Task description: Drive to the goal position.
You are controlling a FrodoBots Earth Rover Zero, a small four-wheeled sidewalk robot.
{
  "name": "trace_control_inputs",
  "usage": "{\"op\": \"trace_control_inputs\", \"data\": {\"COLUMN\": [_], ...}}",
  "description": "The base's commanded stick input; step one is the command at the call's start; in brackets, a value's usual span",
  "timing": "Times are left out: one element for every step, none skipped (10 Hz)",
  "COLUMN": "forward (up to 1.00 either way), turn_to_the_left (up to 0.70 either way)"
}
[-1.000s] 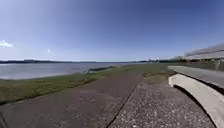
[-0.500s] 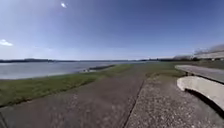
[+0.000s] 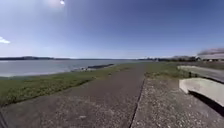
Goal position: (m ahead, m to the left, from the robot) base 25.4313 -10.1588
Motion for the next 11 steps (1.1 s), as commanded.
{"op": "trace_control_inputs", "data": {"forward": [0.00, 0.00, 0.00, 0.00, 0.00, 0.00, 0.00, 0.00, 0.00, 0.00, 0.00], "turn_to_the_left": [-0.45, -0.45, -0.35, -0.05, 0.00, 0.00, 0.00, 0.00, 0.00, 0.00, 0.00]}}
